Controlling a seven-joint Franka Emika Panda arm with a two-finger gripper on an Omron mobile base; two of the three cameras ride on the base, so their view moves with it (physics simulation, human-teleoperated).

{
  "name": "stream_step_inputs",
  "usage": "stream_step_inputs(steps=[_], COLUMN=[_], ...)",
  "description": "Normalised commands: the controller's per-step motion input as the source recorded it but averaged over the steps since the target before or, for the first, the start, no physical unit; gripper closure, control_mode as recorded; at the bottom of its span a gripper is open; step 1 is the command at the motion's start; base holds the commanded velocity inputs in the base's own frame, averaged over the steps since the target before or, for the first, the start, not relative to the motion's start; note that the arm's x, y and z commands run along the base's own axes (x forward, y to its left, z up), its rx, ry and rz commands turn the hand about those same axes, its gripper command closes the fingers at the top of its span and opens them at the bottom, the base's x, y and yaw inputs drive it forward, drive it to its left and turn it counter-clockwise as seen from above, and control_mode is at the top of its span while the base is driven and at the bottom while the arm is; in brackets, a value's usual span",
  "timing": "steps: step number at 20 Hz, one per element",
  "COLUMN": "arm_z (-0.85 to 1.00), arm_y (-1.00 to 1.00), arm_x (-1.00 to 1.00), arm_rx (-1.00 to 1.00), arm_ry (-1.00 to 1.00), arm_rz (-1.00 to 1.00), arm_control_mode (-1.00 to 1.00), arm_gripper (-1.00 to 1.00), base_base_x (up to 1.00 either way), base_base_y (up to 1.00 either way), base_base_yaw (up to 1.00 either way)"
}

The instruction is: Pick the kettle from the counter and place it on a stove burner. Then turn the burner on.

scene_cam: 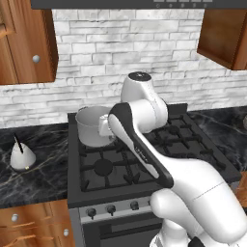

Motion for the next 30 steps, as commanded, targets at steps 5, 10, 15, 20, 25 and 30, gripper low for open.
stream_step_inputs(steps=[5,10,15,20,25,30], arm_z=[-0.07,-0.04,-0.02,0.00,-0.04,-0.12], arm_y=[0.62,0.58,0.57,0.52,0.45,0.42], arm_x=[0.00,0.00,0.00,0.00,0.00,0.00], arm_rx=[0.01,0.00,0.00,0.00,0.00,0.00], arm_ry=[0.00,0.00,0.01,0.01,0.01,0.02], arm_rz=[0.00,0.01,0.02,0.06,0.09,0.14], arm_control_mode=[-1.00,-1.00,-1.00,-1.00,-1.00,-1.00], arm_gripper=[-1.00,-1.00,-1.00,-1.00,-1.00,-1.00], base_base_x=[0.00,0.00,0.00,0.00,0.00,0.00], base_base_y=[0.00,0.00,0.00,0.00,0.00,0.00], base_base_yaw=[0.00,0.00,0.00,0.00,0.00,0.00])
